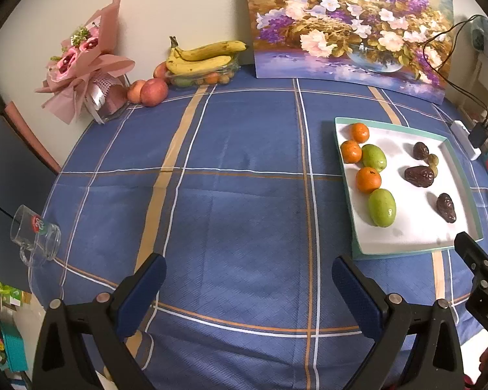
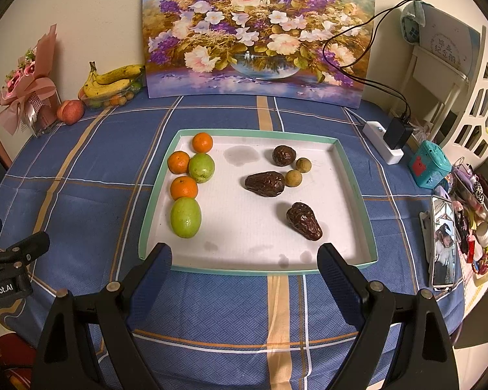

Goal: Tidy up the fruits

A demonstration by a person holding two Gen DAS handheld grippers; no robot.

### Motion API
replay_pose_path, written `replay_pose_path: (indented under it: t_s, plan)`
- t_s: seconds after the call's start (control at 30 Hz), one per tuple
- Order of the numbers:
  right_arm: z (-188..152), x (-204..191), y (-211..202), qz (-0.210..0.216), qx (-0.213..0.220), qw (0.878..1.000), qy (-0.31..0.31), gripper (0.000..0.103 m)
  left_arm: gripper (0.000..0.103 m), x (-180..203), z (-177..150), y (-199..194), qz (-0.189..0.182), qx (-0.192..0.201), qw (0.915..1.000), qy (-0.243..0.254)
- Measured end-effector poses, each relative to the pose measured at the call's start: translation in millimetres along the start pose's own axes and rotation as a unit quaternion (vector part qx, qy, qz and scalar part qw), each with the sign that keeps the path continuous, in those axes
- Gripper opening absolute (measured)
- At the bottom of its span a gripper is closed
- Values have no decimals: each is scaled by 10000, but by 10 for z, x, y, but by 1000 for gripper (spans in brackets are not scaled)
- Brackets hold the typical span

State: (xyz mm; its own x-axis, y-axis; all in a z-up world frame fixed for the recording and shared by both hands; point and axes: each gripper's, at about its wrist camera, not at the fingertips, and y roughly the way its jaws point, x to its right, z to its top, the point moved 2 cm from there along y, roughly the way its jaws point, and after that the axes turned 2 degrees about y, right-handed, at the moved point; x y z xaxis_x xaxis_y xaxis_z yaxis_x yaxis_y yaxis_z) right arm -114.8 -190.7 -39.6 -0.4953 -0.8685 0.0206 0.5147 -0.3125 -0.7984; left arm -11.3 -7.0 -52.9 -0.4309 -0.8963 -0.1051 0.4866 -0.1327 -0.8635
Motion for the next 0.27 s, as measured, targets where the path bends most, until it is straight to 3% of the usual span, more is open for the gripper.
replay_pose_path:
  t_s: [0.27]
  plan:
    - [2, 0, -1, 0, -4, 10000, 1, 91, 103, -49, -3, -14, 139, 2, 9998, -130]
